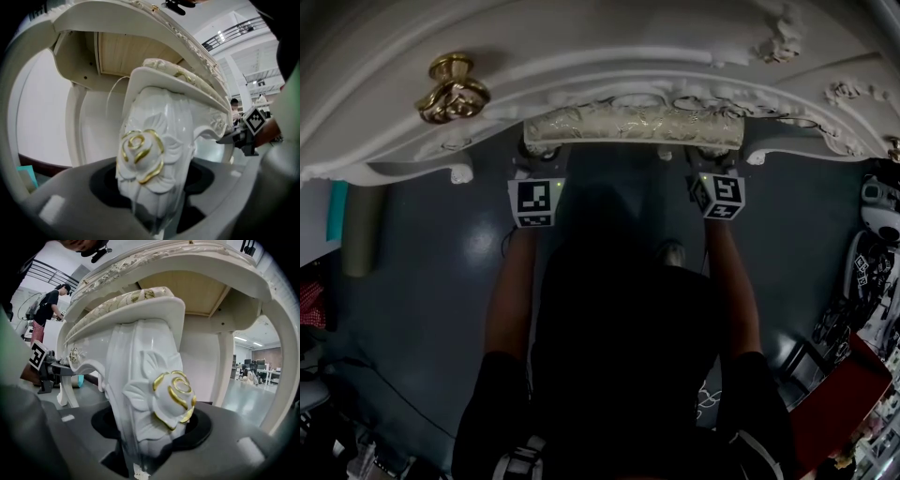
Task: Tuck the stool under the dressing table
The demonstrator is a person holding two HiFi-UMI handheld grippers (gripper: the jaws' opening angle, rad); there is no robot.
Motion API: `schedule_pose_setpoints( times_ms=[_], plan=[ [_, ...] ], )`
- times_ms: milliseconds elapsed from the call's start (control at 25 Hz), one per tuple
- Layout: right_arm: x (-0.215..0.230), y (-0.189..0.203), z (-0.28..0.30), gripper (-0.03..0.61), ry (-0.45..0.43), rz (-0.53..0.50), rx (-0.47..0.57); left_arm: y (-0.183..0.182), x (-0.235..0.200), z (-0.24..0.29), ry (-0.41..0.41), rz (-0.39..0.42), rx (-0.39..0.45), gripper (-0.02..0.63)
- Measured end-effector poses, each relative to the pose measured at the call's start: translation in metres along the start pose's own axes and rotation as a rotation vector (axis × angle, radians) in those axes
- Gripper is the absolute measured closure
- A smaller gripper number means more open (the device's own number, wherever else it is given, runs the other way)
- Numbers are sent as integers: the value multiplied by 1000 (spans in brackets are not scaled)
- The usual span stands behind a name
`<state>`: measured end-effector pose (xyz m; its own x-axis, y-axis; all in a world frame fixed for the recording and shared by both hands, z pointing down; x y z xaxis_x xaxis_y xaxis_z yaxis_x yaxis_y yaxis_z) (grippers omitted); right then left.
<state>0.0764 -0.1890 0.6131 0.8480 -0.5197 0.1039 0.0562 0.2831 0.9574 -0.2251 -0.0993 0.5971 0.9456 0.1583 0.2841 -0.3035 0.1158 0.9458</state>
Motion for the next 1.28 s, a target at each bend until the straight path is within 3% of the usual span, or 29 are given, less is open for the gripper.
schedule_pose_setpoints(
  times_ms=[120,360,640,1280],
  plan=[
    [0,3,-1,328,17,12,-31,1,2,-1,2,6,-8,330],
    [-5,3,1,247,14,6,-57,1,3,-3,32,-2,-18,329],
    [-5,6,-2,215,32,19,-79,5,5,-10,34,-21,-29,304],
    [-7,14,-35,204,99,53,-139,10,2,-24,50,-54,-59,305]
  ],
)
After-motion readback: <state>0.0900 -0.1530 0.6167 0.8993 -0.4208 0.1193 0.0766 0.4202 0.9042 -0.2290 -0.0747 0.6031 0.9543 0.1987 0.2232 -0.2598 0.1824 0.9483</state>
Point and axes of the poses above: the fingertips, and each gripper's own axes: z forward along the fingers, x to its right, y out of its underside, the point moved 4 cm from there along -z, backward along the fingers, and after that the axes turned 12 degrees about z, right-handed, at the moved point
